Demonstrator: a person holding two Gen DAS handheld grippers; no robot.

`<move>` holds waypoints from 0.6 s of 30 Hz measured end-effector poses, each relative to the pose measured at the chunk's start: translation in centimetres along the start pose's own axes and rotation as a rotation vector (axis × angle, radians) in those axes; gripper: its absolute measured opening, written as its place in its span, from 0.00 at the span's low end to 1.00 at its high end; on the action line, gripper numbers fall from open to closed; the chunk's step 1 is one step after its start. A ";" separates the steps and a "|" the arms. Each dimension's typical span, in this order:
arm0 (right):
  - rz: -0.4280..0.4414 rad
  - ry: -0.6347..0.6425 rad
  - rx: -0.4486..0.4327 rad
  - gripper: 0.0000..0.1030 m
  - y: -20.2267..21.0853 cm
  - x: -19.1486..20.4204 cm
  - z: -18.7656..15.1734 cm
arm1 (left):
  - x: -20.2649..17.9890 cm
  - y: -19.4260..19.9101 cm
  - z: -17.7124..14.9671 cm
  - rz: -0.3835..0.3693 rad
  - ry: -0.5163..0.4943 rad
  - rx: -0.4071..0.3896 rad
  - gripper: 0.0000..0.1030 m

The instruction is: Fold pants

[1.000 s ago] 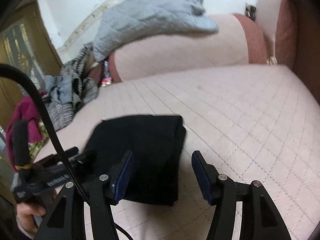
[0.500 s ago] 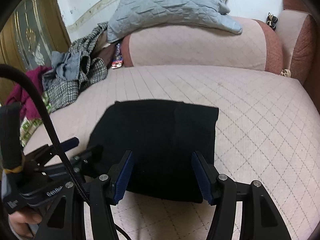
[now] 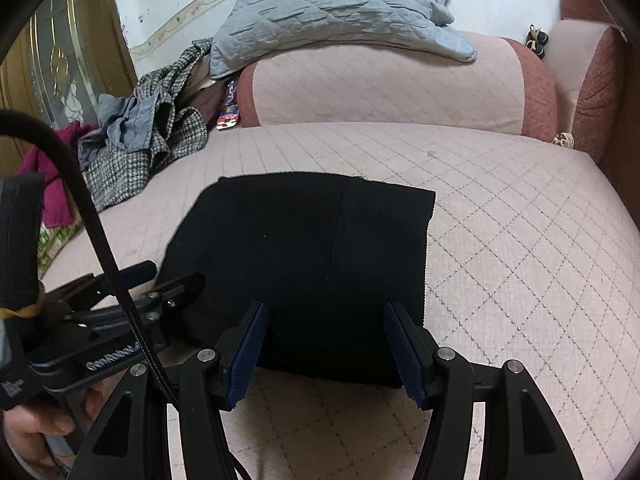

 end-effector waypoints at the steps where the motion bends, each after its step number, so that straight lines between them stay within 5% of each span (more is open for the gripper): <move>1: 0.013 -0.014 -0.004 0.56 0.4 0.0 0.0 | -0.1 0.2 0.0 0.005 -0.007 -0.003 0.67; 18: 0.044 -0.019 -0.061 0.56 5.9 0.9 -0.3 | -1.0 5.3 -1.1 0.004 -0.026 -0.044 0.67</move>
Point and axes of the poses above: each gripper's, at about its wrist camera, not at the fingertips, and y roughly against the way its jaws point, x to its left, z to its top, the point moved 8 cm from there along -y, roughly the way its jaws point
